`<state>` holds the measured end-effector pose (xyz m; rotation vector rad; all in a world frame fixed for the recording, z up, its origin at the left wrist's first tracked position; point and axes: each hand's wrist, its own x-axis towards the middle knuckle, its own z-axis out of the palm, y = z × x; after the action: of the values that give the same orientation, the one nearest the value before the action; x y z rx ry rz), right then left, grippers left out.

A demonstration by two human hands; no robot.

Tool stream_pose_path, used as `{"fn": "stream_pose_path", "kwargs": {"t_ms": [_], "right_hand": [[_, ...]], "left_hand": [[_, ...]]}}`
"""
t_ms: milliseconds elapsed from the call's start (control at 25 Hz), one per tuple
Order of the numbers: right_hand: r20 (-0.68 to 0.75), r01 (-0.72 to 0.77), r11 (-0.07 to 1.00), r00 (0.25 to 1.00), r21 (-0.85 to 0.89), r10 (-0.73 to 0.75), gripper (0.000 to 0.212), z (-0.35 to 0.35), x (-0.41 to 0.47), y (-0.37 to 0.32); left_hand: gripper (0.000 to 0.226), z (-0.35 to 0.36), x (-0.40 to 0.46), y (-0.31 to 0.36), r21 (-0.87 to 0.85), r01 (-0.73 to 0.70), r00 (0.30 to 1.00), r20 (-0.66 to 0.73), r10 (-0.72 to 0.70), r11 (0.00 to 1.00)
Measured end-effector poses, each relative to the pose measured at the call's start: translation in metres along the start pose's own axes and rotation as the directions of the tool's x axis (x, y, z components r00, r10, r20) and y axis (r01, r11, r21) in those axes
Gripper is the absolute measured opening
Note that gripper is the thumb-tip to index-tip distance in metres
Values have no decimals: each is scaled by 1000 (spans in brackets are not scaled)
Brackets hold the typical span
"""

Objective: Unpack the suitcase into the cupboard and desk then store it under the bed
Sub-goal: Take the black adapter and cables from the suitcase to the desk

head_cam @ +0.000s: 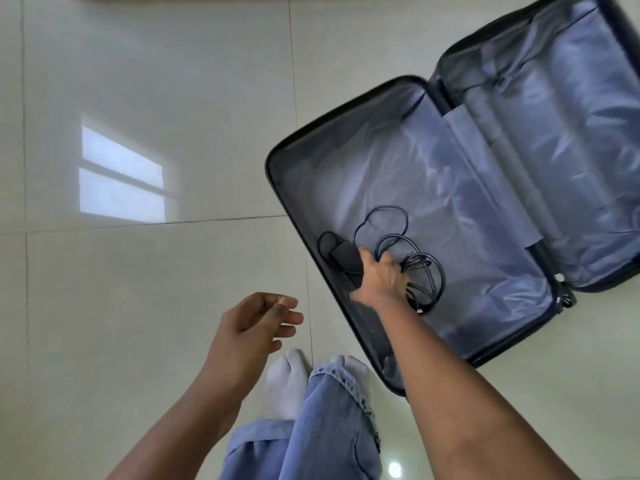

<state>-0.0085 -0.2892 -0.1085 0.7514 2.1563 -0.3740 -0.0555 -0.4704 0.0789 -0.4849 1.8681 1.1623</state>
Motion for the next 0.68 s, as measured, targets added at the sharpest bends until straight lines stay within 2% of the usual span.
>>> {"fn": "stream_pose_path", "kwargs": {"t_ms": [120,240,320,400,520,600,680], "right_hand": [[-40,-97,994,995,-58,94,67,16,26,-16],[-56,-111,993,992,-36,109,63,15,28,-14],[-65,-99,986,992,137,108,63,-5,-4,-10],[-134,-75,929,982,361,132,62,-45,-53,-9],[-240,63,752,962,656,129,60,-133,-156,-19],[-339,252,535,938,806,69,53,-203,-239,-34],[-347,341,291,937,894,-31,46,-268,-328,-56]], "left_hand": [[19,3,11,-16,7,34,999,10,-34,999],[19,-6,10,-16,6,42,999,-3,-42,999],[19,-18,-10,-9,-15,47,999,-7,-47,999],[19,-32,-39,13,-1,29,999,-19,-29,1000],[20,-52,-97,40,126,37,999,-29,-33,991],[25,-67,-156,64,143,39,999,-15,-37,989],[43,-83,-226,90,102,125,992,-24,-124,987]]}}
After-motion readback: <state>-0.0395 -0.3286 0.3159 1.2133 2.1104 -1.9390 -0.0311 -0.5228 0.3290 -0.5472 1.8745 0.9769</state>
